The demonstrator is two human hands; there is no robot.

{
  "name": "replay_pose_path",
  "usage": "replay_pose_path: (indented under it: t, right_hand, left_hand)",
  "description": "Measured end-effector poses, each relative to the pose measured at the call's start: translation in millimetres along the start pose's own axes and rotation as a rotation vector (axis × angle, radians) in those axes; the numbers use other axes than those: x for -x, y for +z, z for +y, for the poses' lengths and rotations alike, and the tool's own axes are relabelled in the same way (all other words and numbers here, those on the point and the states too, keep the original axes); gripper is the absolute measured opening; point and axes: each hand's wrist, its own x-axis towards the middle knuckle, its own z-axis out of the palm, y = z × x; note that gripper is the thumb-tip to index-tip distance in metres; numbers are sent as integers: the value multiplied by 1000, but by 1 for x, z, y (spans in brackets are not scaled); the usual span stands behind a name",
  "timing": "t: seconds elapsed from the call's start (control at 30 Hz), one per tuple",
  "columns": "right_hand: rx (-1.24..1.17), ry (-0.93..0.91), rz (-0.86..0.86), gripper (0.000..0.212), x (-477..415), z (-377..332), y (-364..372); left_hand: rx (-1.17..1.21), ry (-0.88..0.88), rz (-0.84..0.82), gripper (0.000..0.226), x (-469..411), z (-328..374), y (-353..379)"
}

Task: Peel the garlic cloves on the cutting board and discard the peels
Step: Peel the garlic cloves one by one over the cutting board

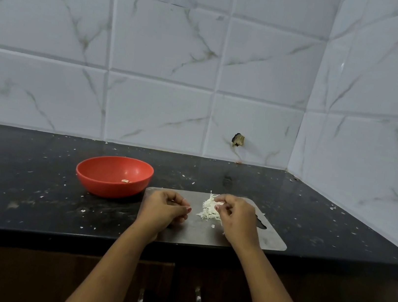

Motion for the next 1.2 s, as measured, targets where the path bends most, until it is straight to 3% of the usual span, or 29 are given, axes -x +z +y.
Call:
replay_pose_path:
  t: [0.1, 0.33, 0.63, 0.77, 0.97, 1.2]
  right_hand:
    - [-46, -49, -68, 25, 3, -4, 1]
    - [-223, -73, -225, 18, 12, -26, 13]
    - [-193, -68, -167, 13, 11, -27, 18]
    - [-240, 4, -92, 8, 6, -26, 22]
    - [-328, 0, -64, 2, -23, -62, 37]
    - [-98, -82, -212, 6, -55, -123, 91]
  left_hand:
    - [4, -4, 4, 5, 0, -1, 0]
    - [124, 12, -4, 15, 2, 1, -3]
    - [12, 150, 1, 38, 7, 0, 1]
    - [-189, 189, 136, 34, 7, 0, -4]
    - [-343, 73, 334, 21, 5, 2, -44]
    - [-387, -20, 335, 8, 5, -8, -67]
